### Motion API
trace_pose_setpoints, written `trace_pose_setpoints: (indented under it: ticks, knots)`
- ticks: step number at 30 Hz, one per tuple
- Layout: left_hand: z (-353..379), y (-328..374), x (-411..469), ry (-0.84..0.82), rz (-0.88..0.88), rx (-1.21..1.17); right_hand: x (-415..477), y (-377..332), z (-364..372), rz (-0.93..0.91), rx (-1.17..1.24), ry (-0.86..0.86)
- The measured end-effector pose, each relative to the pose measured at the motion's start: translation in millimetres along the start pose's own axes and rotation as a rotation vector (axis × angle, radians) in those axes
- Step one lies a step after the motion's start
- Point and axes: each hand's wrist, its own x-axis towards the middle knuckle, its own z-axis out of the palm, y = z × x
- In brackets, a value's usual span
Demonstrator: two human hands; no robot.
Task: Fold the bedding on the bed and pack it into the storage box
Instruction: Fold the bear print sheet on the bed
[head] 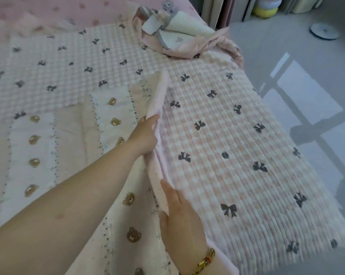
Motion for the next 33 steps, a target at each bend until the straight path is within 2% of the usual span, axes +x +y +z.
trace_pose_setpoints:
  ticks: [5, 11, 14, 21, 27, 29, 33]
  knots:
    - [-69, -73, -35, 0.098, 0.078, -0.138, 5, -69, 39, -0.094, -0.039, -0.142]
    - [-150, -187, -72, 0.141, 0.060, -0.199, 12, -177, 148, -0.141, -0.059, -0.208]
    - [-175, -238, -78, 0.134, 0.059, -0.213, 21, -209, 199, -0.123, -0.052, -0.197]
    - [-196, -358, -87, 0.125, -0.054, -0.313, 42, -251, 289, -0.119, -0.117, -0.375]
    - [-196, -367, -61, 0.270, -0.262, -0.801, 46, -245, 290, -0.135, -0.071, -0.448]
    - [-201, -364, -47, 0.277, -0.249, -0.746, 47, -246, 290, -0.174, -0.033, -0.425]
    - [-221, -362, -33, 0.407, -0.071, -0.589, 55, -264, 294, -0.289, 0.077, -0.413]
